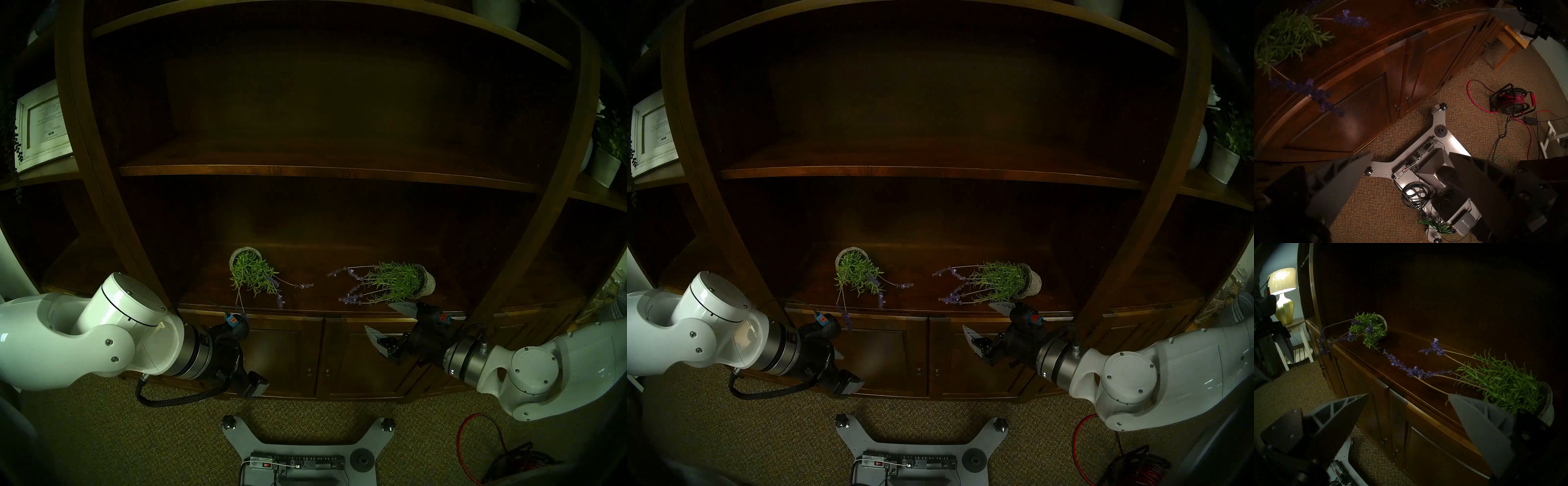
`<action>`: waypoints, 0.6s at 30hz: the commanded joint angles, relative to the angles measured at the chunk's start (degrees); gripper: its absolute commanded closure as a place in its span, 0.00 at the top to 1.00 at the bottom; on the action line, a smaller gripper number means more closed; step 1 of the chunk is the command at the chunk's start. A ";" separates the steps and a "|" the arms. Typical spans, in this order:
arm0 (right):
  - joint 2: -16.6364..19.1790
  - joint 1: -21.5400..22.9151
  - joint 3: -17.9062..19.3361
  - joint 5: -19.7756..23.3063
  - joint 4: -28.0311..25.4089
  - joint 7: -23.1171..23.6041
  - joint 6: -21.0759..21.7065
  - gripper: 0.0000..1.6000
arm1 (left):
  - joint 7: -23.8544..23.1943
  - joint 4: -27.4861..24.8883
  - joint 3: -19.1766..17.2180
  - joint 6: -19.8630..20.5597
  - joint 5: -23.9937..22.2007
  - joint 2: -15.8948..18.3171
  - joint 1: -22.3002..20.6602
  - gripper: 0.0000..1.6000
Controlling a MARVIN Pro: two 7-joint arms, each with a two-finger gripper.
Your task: Place the fake decorative plant upright
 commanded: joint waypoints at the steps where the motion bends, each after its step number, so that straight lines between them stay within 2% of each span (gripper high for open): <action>1: 0.00 0.54 0.74 0.00 -0.14 -0.08 -0.37 1.00 | 0.09 -0.05 -0.70 0.09 -0.02 -0.15 -0.56 1.00; 18: -0.08 0.56 0.70 0.03 -0.14 -0.12 -0.42 1.00 | 0.09 -0.05 -0.74 0.09 -0.01 -0.15 -0.52 1.00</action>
